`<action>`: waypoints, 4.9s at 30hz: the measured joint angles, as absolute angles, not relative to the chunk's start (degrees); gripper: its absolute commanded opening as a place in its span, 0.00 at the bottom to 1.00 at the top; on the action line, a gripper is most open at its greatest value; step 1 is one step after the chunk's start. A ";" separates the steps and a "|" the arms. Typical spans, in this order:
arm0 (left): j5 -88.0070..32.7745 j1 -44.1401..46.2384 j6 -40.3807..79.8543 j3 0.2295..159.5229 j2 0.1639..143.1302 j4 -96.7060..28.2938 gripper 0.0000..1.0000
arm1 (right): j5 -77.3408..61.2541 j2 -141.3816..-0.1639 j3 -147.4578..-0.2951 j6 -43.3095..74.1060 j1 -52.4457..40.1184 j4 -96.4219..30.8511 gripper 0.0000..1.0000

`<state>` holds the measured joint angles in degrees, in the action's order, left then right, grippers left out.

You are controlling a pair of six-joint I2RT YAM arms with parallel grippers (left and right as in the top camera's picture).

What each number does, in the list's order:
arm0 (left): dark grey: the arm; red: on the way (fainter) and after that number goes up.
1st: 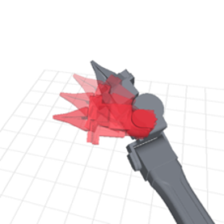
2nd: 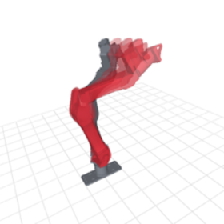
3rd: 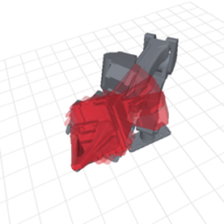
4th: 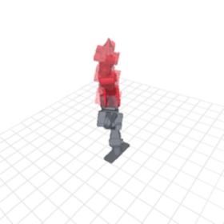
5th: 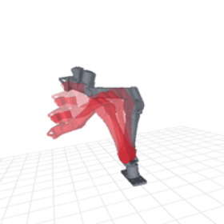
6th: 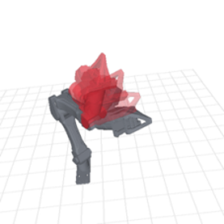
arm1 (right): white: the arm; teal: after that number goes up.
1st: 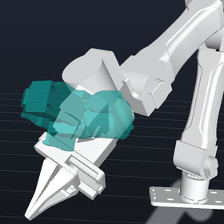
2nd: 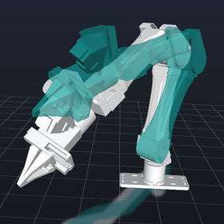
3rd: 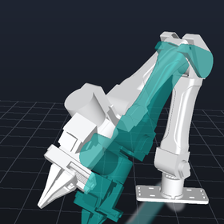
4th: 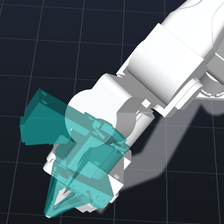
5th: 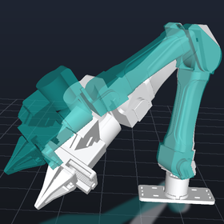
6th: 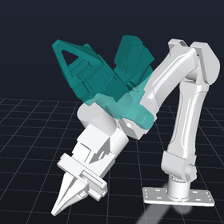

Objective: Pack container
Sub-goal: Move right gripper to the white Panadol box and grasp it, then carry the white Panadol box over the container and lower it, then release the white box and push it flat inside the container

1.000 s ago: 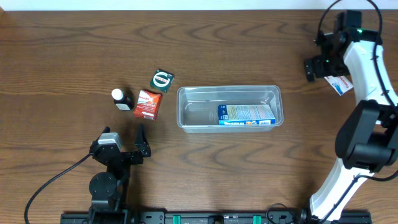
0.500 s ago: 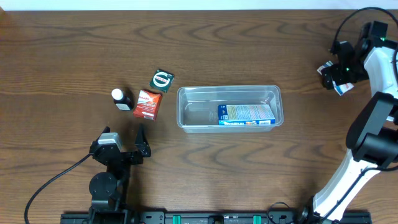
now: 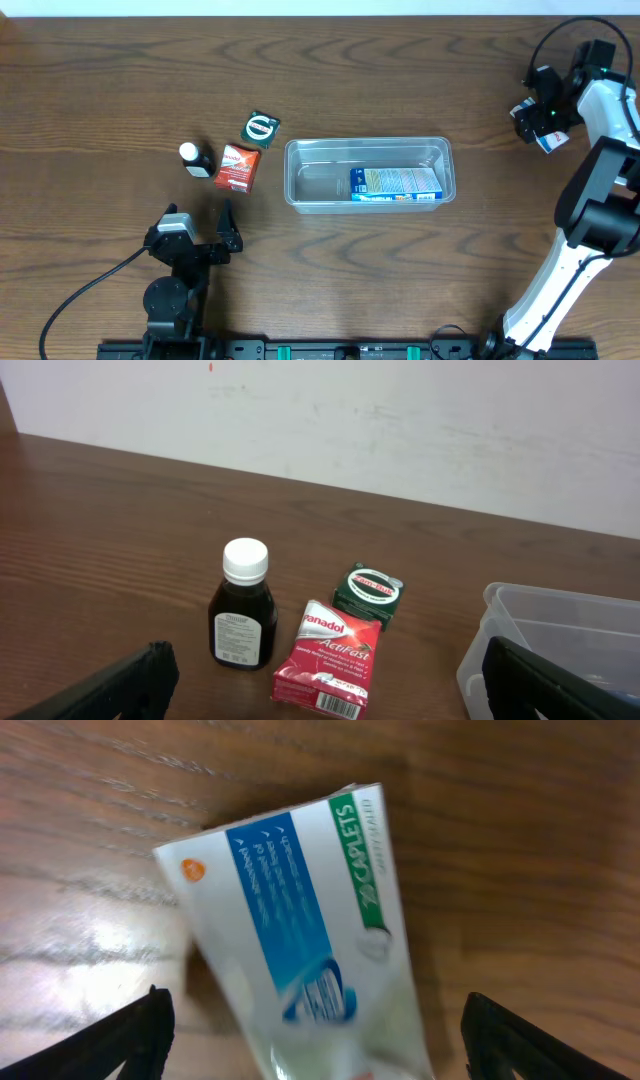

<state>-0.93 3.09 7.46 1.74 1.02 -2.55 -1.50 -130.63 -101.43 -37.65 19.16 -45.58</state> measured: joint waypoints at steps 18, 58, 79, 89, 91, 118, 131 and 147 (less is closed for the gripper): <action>-0.93 3.09 7.44 1.74 1.02 -2.55 0.98 | -1.50 -131.41 -101.47 -29.02 19.16 -46.92 0.54; -0.93 3.09 7.44 1.74 1.02 -2.55 0.98 | -16.29 -102.00 -101.54 -38.61 -15.81 -78.74 0.37; -0.93 3.09 7.44 1.74 1.02 -2.55 0.98 | -18.24 -102.00 -92.44 -62.15 -17.45 -78.22 0.39; -0.93 3.09 7.46 1.74 1.02 -2.55 0.98 | -18.31 -102.00 -86.13 -67.68 -17.45 -73.23 0.43; -0.93 3.09 7.46 1.74 1.02 -2.55 0.98 | -18.31 -102.00 -85.73 -68.20 -17.45 -72.49 0.43; -0.93 3.09 7.44 1.74 1.02 -2.55 0.98 | -18.06 -102.00 -85.41 -71.20 -17.45 -70.74 0.48; -0.93 3.09 7.44 1.74 1.02 -2.55 0.98 | -23.42 -102.00 -85.36 -51.66 -17.45 -69.82 0.40; -0.93 3.09 7.44 1.74 1.02 -2.55 0.98 | -39.27 -102.00 -85.32 -25.74 -17.45 -69.43 0.18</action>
<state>-0.93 3.09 7.44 1.74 1.02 -2.55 -39.27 -102.00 -85.32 -25.74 -17.45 -69.43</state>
